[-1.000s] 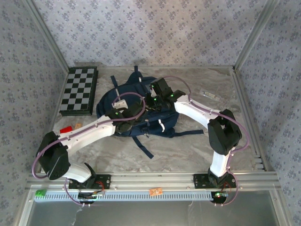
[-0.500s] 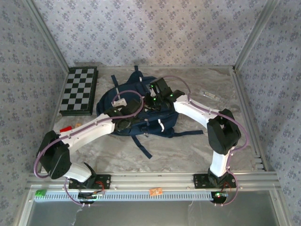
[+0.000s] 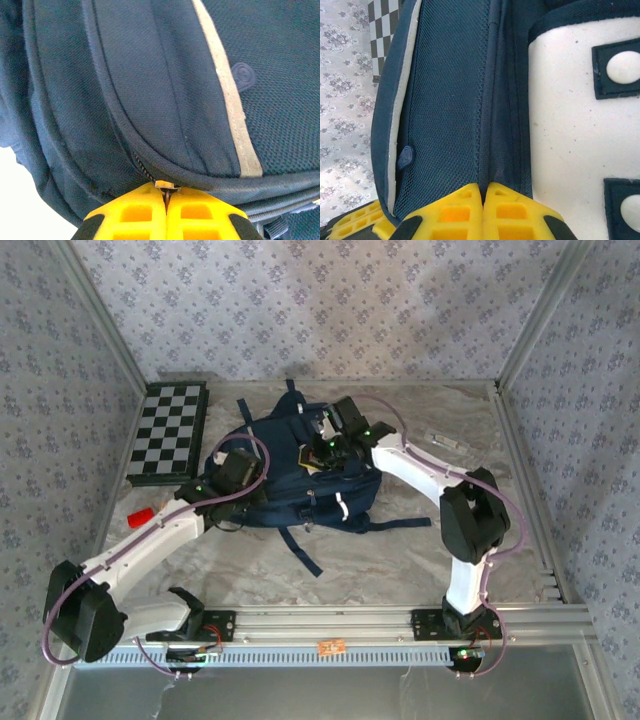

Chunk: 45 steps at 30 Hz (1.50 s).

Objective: Pack the student bag

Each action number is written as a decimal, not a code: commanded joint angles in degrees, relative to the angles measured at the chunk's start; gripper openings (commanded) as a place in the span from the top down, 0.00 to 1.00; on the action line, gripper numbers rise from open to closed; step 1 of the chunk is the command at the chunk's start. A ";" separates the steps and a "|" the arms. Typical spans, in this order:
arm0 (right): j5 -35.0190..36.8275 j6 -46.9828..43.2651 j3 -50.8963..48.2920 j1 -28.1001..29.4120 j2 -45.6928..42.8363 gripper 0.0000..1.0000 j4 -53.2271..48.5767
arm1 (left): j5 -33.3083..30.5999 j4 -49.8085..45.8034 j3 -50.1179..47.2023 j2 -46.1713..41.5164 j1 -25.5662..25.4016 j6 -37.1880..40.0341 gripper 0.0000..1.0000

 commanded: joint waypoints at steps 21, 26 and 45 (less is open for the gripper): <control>-2.90 11.87 -11.79 -2.79 -9.85 0.52 5.46 | 8.20 9.05 11.62 13.85 -12.63 2.51 1.00; -3.10 13.68 -8.29 -0.22 -4.74 0.61 7.36 | 8.86 9.28 10.97 13.74 -12.64 3.61 1.00; -7.21 -5.64 -2.78 -10.35 -5.31 1.00 -10.29 | 11.66 -1.44 -1.77 -2.55 6.63 14.01 1.00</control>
